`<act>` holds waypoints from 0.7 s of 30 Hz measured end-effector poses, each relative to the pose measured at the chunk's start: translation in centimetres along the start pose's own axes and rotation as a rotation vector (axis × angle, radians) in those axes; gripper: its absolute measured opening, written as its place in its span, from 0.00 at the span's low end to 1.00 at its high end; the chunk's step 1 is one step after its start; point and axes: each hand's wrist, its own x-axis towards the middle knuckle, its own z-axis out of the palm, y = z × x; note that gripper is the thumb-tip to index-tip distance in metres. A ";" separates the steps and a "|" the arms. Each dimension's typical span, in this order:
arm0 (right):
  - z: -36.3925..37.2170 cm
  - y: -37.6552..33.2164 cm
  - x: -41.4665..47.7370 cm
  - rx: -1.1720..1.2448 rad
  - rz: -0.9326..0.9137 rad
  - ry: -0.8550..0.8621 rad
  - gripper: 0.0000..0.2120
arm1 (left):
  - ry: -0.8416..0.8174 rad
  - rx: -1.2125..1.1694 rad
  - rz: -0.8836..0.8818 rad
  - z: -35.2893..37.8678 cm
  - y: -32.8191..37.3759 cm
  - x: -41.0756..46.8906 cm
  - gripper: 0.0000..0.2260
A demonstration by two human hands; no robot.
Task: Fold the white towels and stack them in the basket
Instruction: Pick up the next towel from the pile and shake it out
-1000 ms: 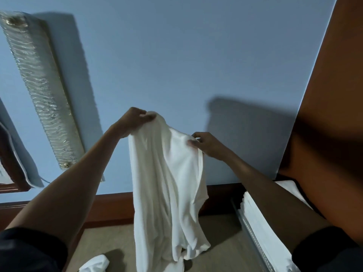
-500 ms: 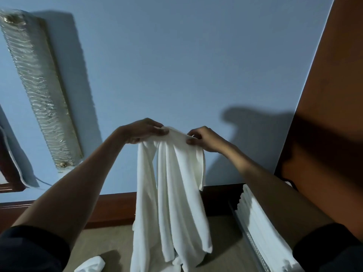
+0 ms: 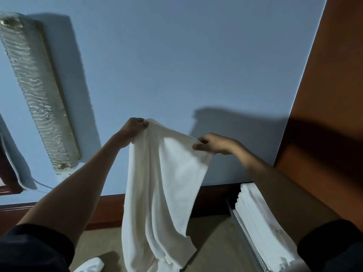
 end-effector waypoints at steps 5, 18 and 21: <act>1.7 -1.9 0.8 0.638 0.022 0.078 0.17 | -0.156 -0.040 0.055 1.2 -0.1 -1.5 0.07; 5.7 -4.1 3.0 1.156 0.239 0.083 0.08 | -0.379 0.256 0.292 3.3 0.4 -4.6 0.15; 5.8 -4.6 2.8 1.205 0.270 0.054 0.07 | -0.243 0.352 0.373 4.2 0.0 -4.8 0.13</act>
